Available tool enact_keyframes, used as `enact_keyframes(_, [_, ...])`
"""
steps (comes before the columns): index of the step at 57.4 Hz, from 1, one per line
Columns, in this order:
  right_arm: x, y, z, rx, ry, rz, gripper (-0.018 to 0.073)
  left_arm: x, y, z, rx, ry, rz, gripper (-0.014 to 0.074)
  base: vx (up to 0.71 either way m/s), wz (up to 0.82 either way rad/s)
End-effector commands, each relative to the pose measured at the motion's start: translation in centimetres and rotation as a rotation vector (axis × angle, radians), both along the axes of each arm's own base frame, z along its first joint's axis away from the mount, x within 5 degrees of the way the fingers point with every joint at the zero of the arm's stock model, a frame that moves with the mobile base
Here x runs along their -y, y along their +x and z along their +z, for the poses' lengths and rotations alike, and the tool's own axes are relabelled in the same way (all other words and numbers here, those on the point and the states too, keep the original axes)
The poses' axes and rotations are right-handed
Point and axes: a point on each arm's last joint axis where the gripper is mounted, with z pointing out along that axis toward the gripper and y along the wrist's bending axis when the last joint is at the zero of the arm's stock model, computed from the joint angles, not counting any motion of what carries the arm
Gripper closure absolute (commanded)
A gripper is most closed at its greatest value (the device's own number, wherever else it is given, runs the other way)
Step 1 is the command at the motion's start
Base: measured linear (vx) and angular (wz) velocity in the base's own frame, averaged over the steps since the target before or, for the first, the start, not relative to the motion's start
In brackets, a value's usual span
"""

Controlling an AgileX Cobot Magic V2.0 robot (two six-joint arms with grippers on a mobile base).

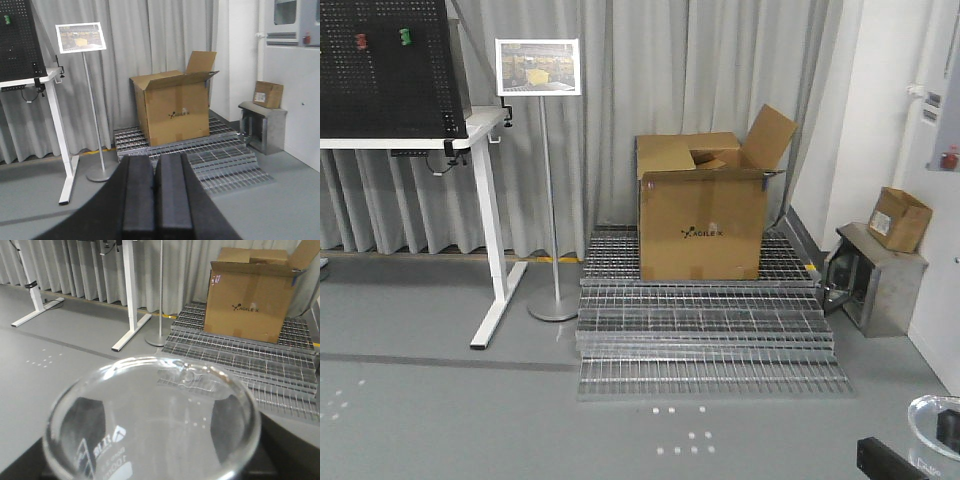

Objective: Pick beaker and place in left cabinet
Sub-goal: 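Hold the beaker in the right gripper while driving to the cabinet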

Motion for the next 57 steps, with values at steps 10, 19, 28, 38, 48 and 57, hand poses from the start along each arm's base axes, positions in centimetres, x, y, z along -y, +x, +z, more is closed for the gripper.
enact_keyframes(10, [-0.32,0.02,1.64,0.091,0.03,0.036,0.0565,-0.03,-0.14,0.3,0.08,-0.033,-0.004,0.0596,0.71,0.0])
enact_keyframes(19, [-0.32,0.02,1.64,0.091,0.03,0.036,0.0565,-0.03,-0.14,0.3,0.08,-0.033,-0.004,0.0596,0.69,-0.04])
enact_keyframes(28, [-0.32,0.02,1.64,0.091,0.03,0.036,0.0565,-0.03,-0.14,0.3,0.08,-0.033,-0.004,0.0596,0.67,-0.16])
enact_keyframes(38, [-0.32,0.02,1.64,0.091,0.03,0.036,0.0565,-0.03,-0.14,0.3,0.08,-0.033,-0.004,0.0596,0.64,-0.39])
enact_keyframes(48, [-0.32,0.02,1.64,0.091,0.03,0.036,0.0565,-0.03,-0.14,0.3,0.08,-0.033,-0.004,0.0596,0.59,-0.58])
enact_keyframes(57, [-0.32,0.02,1.64,0.091,0.03,0.036,0.0565,-0.03,-0.14,0.3,0.08,-0.033,-0.004,0.0596,0.52,-0.73])
